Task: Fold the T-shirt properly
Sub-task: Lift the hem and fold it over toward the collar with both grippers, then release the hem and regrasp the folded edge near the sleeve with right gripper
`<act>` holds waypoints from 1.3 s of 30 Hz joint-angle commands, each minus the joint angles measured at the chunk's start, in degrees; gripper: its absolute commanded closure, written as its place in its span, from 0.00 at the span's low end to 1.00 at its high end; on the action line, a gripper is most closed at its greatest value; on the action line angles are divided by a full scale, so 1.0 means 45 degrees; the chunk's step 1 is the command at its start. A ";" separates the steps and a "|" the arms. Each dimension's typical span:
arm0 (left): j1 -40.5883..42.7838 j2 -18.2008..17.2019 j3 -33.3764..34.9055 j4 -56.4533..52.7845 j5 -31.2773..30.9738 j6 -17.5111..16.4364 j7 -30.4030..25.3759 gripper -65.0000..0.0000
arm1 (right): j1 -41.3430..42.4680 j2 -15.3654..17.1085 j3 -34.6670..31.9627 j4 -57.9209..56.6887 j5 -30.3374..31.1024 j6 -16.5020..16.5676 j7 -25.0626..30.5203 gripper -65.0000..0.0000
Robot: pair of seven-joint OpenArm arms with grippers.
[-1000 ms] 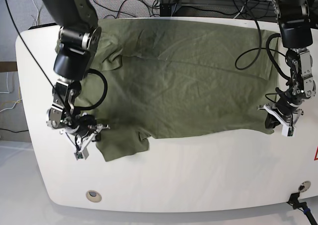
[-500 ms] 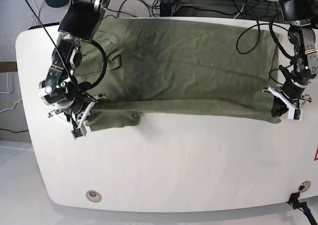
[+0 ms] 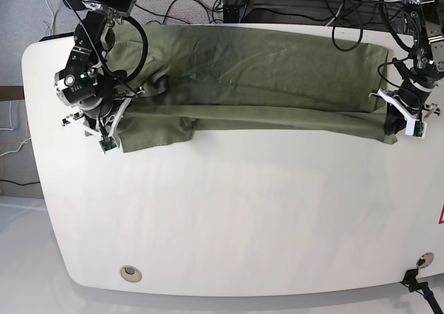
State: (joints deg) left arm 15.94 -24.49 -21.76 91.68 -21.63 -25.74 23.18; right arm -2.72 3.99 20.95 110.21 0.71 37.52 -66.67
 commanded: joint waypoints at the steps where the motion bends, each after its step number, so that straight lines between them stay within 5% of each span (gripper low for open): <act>1: 0.0296 -0.0370 -0.0215 0.0247 -0.0088 0.0064 -0.0238 1.00 | -0.0030 0.0159 0.0043 0.0309 0.0028 -0.0025 0.0135 1.00; 6: 0.0706 -0.0780 -0.0137 0.0189 -0.0068 0.0064 0.1638 1.00 | -0.0597 0.0159 0.0043 0.0250 0.0028 -0.0025 0.0155 0.97; 9: 0.0686 -0.0799 -0.0156 0.0169 -0.0068 0.0064 0.2849 1.00 | -0.0890 0.0159 0.0043 0.0270 0.0028 -0.0025 0.0174 0.59; 11: 0.0686 -0.0819 -0.0215 0.0247 -0.0068 0.0064 0.3162 0.78 | -0.1027 0.0198 0.0043 0.0309 0.0028 -0.0025 0.0194 0.37; 13: 0.0686 -0.0995 -0.0469 0.0247 -0.0068 0.0083 0.3162 0.54 | -0.1027 0.0198 0.0062 0.0583 0.0028 0.0210 0.0213 0.27; 21: -0.0798 -0.1346 -0.1250 0.0443 -0.0146 0.0103 0.3181 0.50 | 0.0751 0.0139 0.0043 0.0016 0.0028 0.0552 0.0799 0.27; 27: -0.1385 -0.0624 -0.1680 0.1068 -0.0088 0.0103 0.3201 0.50 | 0.2392 0.0120 0.0062 -0.3364 0.0028 0.0552 0.2265 0.27; 39: -0.1287 -0.0584 -0.1211 0.0990 -0.0088 0.0103 0.3201 0.50 | 0.2705 0.0081 0.0101 -0.6763 0.0028 0.0552 0.4414 0.31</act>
State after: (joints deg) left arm 10.76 -26.06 -26.70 95.39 -21.45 -25.52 39.03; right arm 8.56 4.12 21.39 79.72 0.27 39.92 -47.40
